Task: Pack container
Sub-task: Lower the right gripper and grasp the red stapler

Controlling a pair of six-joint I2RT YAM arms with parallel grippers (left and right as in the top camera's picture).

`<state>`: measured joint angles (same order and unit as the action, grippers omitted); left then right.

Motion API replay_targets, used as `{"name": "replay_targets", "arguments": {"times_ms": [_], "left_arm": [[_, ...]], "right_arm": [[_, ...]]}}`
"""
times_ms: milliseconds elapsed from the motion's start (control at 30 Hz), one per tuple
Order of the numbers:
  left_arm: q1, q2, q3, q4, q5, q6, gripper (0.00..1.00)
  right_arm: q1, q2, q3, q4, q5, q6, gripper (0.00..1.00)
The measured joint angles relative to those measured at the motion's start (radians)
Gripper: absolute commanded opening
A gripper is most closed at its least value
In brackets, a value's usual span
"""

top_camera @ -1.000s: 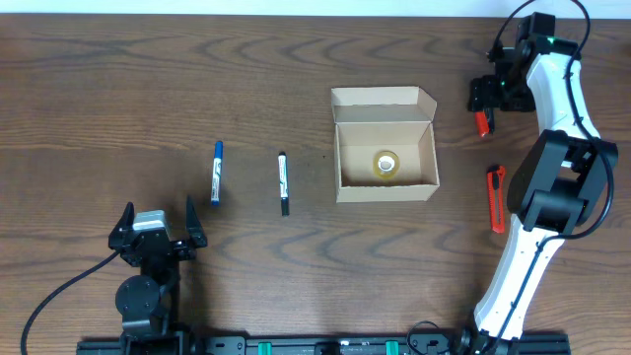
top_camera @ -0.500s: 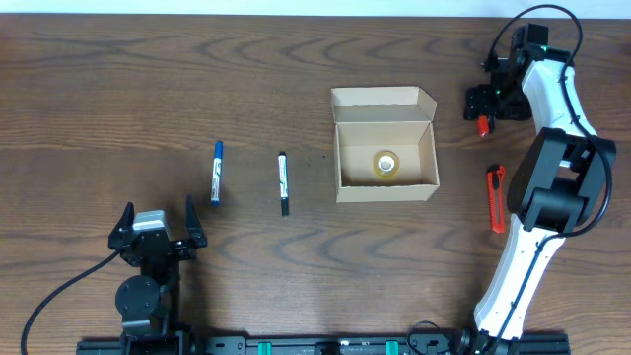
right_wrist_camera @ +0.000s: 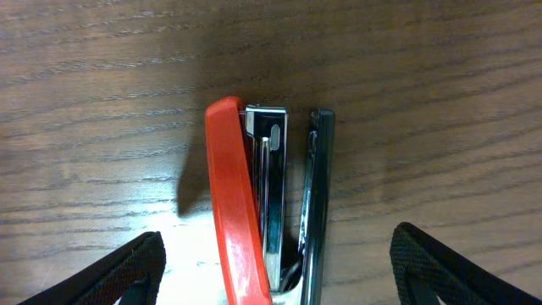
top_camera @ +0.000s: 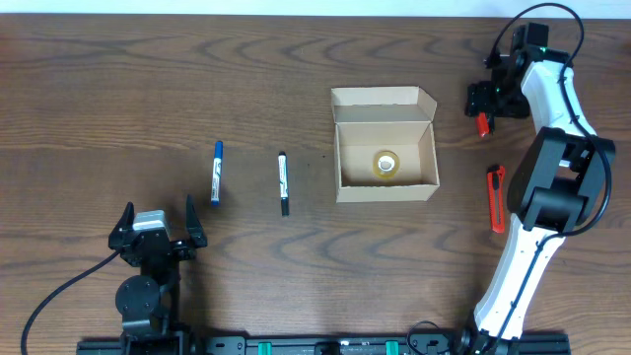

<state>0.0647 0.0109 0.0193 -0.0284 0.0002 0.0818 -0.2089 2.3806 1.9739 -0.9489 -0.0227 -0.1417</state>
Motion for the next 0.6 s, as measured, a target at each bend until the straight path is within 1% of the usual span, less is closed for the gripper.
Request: {"name": "replay_targets", "arguments": {"times_ms": [267,300,333,433,567,600], "left_arm": [[0.0,0.0,0.0,0.0,0.0,0.0,0.95],[0.0,0.0,0.0,0.0,0.0,0.0,0.95],[0.0,0.0,0.0,0.0,0.0,0.0,0.95],[0.0,0.0,0.0,0.0,0.0,0.0,0.95],[0.0,0.0,0.0,0.0,0.0,0.0,0.95],[0.0,0.0,0.0,0.0,0.0,0.0,0.95]], "right_arm": [[0.0,0.027,-0.001,0.0,-0.005,0.003,0.78],[0.0,0.027,0.0,0.001,-0.004,0.003,0.77],[0.0,0.027,-0.001,0.0,-0.005,0.003,0.73],[0.0,0.027,0.0,0.001,-0.006,0.006,0.45],[0.0,0.027,0.0,0.003,-0.006,0.006,0.19],[0.0,0.027,0.0,0.003,-0.007,0.008,0.08]]}}
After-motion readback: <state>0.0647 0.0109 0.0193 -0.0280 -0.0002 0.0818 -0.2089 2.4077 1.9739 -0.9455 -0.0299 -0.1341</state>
